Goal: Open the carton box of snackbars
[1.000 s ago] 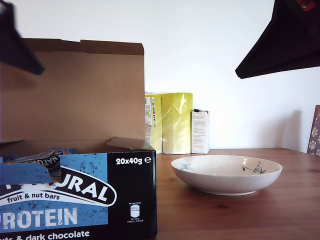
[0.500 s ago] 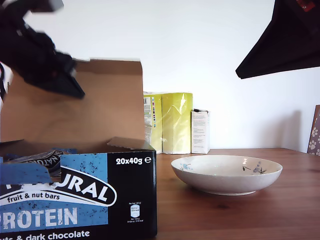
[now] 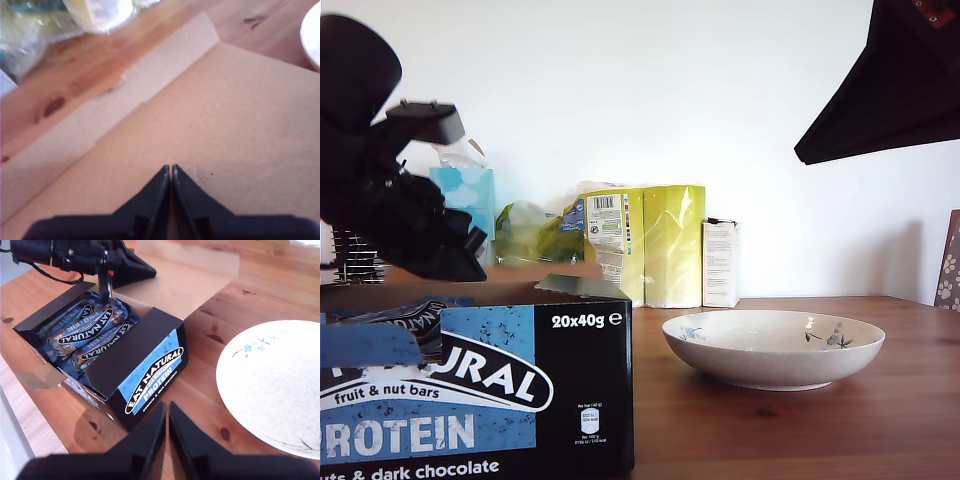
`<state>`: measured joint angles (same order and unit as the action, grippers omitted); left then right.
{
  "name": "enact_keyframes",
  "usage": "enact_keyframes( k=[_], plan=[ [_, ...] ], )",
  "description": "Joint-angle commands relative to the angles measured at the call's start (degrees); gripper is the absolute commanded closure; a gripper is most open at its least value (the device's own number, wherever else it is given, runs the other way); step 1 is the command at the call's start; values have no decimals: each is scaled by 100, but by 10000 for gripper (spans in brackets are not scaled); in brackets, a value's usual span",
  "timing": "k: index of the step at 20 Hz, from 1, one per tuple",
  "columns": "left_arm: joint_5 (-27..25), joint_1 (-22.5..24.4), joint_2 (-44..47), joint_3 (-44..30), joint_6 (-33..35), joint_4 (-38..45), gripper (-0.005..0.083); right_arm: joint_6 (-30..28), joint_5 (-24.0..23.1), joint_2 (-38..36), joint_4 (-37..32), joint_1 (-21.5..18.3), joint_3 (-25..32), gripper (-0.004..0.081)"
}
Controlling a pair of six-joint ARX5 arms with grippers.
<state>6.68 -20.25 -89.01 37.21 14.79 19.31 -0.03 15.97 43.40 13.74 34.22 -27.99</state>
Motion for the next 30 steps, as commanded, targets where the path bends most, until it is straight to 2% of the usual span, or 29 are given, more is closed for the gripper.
enact_keyframes(
  k=[1,7,11,14,17,21,26,30],
  plan=[
    [214,-26,-181,-61,-48,-221,795,13,15,20,-20,15,0,783],
    [227,-42,70,13,-142,-348,795,13,13,20,-20,15,0,783],
    [238,-201,1088,13,-595,-621,795,0,-20,22,-39,15,0,783],
    [380,-308,1878,13,-680,-1368,795,-50,-382,20,-197,7,0,783],
    [448,-420,2402,7,-739,-2006,795,-44,-608,20,-590,-140,0,783],
    [444,-457,3126,-46,-901,-2312,795,-44,-614,-92,-782,-573,0,783],
    [450,-243,3786,-190,-894,-2531,795,-125,-605,-850,-424,-1145,2,783],
    [509,63,4562,-984,-1351,-2260,795,-151,-608,-1825,411,-1263,2,783]
  ],
)
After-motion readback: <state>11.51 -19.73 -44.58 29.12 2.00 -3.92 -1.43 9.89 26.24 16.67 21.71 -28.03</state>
